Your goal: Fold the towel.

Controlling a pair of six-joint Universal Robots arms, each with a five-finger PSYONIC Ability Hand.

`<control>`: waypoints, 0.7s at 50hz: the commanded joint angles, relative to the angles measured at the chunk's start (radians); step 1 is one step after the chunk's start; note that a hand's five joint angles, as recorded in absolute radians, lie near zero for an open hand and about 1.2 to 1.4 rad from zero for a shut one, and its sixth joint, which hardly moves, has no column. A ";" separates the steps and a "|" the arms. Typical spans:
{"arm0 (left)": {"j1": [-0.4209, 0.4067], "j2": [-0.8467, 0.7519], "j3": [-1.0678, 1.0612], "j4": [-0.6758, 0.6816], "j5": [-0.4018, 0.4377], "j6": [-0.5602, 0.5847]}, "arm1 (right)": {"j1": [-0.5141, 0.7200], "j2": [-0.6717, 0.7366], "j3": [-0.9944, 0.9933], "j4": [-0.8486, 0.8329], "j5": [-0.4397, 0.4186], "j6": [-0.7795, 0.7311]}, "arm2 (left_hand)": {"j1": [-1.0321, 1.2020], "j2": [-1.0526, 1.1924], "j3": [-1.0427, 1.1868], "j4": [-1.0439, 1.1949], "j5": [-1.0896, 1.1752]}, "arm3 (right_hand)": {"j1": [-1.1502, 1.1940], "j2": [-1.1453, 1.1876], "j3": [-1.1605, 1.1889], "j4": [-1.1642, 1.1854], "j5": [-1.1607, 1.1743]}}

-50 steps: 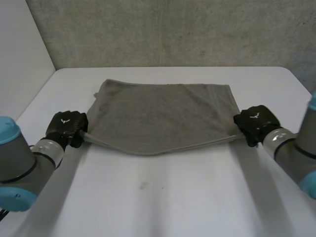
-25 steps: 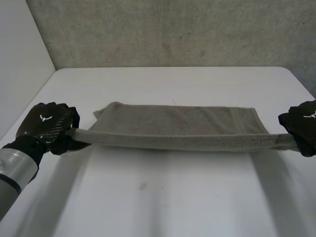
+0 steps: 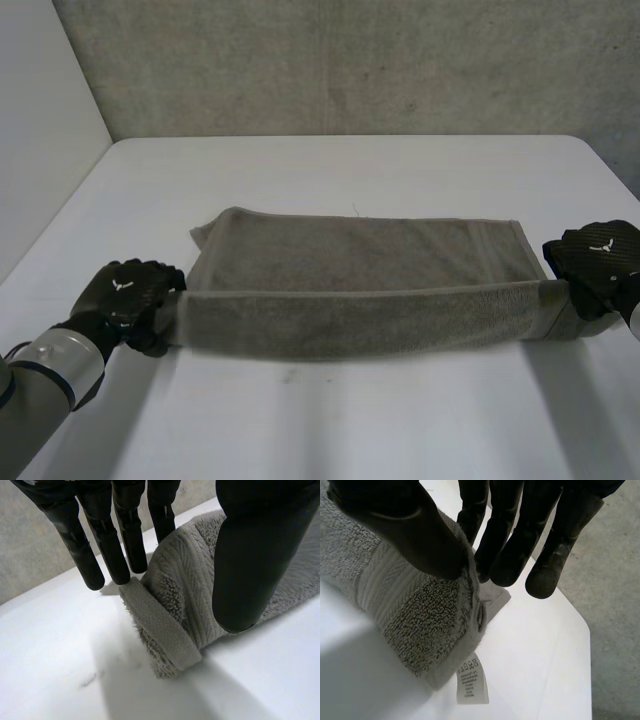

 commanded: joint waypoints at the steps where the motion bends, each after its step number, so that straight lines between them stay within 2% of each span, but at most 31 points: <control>1: 0.005 0.009 -0.030 0.000 -0.008 -0.001 | -0.015 -0.001 0.030 -0.036 -0.033 0.027 | 0.055 0.057 0.057 0.056 0.059 | 0.057 0.071 0.063 0.055 0.053; 7: 0.005 0.010 -0.042 0.007 -0.018 -0.005 | -0.024 -0.003 0.052 -0.041 -0.044 0.028 | 0.058 0.060 0.059 0.059 0.062 | 0.057 0.071 0.063 0.055 0.053; 13: 0.005 0.015 -0.036 0.050 -0.100 -0.056 | -0.024 -0.003 0.078 -0.077 -0.044 0.031 | 0.081 0.083 0.083 0.083 0.086 | 0.057 0.071 0.063 0.055 0.053; 14: 0.003 0.016 -0.030 0.055 -0.118 -0.068 | -0.024 -0.003 0.084 -0.091 -0.044 0.033 | 0.177 0.179 0.179 0.179 0.181 | 0.057 0.071 0.063 0.055 0.053; 15: 0.003 0.016 -0.030 0.055 -0.118 -0.068 | -0.024 -0.003 0.084 -0.091 -0.044 0.033 | 0.178 0.180 0.180 0.180 0.182 | 0.057 0.071 0.063 0.055 0.053; 17: 0.003 0.028 -0.022 0.052 -0.152 -0.082 | -0.024 -0.003 0.093 -0.104 -0.045 0.033 | 0.645 0.648 0.647 0.647 0.650 | 0.057 0.071 0.063 0.055 0.053; 18: 0.003 0.028 -0.022 0.052 -0.152 -0.082 | -0.024 -0.003 0.093 -0.104 -0.045 0.033 | 0.648 0.650 0.650 0.649 0.652 | 0.057 0.071 0.063 0.055 0.053; 19: 0.003 0.045 -0.022 0.049 -0.164 -0.084 | -0.024 -0.003 0.095 -0.107 -0.045 0.034 | 0.758 0.760 0.760 0.759 0.762 | 0.057 0.071 0.063 0.055 0.053; 24: -0.001 0.099 -0.039 0.038 -0.163 -0.082 | -0.024 -0.004 0.102 -0.108 -0.045 0.033 | 0.759 0.761 0.761 0.761 0.763 | 0.057 0.071 0.063 0.055 0.053; 25: -0.003 0.120 -0.047 0.036 -0.161 -0.082 | -0.024 -0.003 0.104 -0.111 -0.045 0.033 | 0.634 0.637 0.636 0.636 0.639 | 0.057 0.071 0.063 0.055 0.053; 26: -0.003 0.120 -0.047 0.036 -0.161 -0.082 | -0.024 -0.003 0.104 -0.111 -0.045 0.033 | 0.633 0.635 0.635 0.635 0.638 | 0.057 0.071 0.063 0.055 0.053; 28: -0.006 0.168 -0.056 0.038 -0.159 -0.084 | -0.022 -0.003 0.106 -0.114 -0.045 0.034 | -0.159 -0.156 -0.157 -0.157 -0.154 | 0.057 0.071 0.063 0.055 0.053; 29: -0.006 0.168 -0.056 0.038 -0.159 -0.084 | -0.022 -0.003 0.107 -0.119 -0.045 0.033 | -0.163 -0.160 -0.161 -0.161 -0.158 | 0.057 0.071 0.063 0.055 0.053; 30: -0.011 0.183 -0.054 0.038 -0.159 -0.087 | -0.021 -0.003 0.109 -0.120 -0.045 0.033 | -0.267 -0.265 -0.265 -0.266 -0.263 | 0.057 0.071 0.063 0.055 0.053; 35: -0.020 0.194 -0.033 0.042 -0.159 -0.088 | -0.019 -0.003 0.113 -0.124 -0.045 0.033 | -0.277 -0.275 -0.275 -0.275 -0.273 | 0.057 0.071 0.063 0.055 0.053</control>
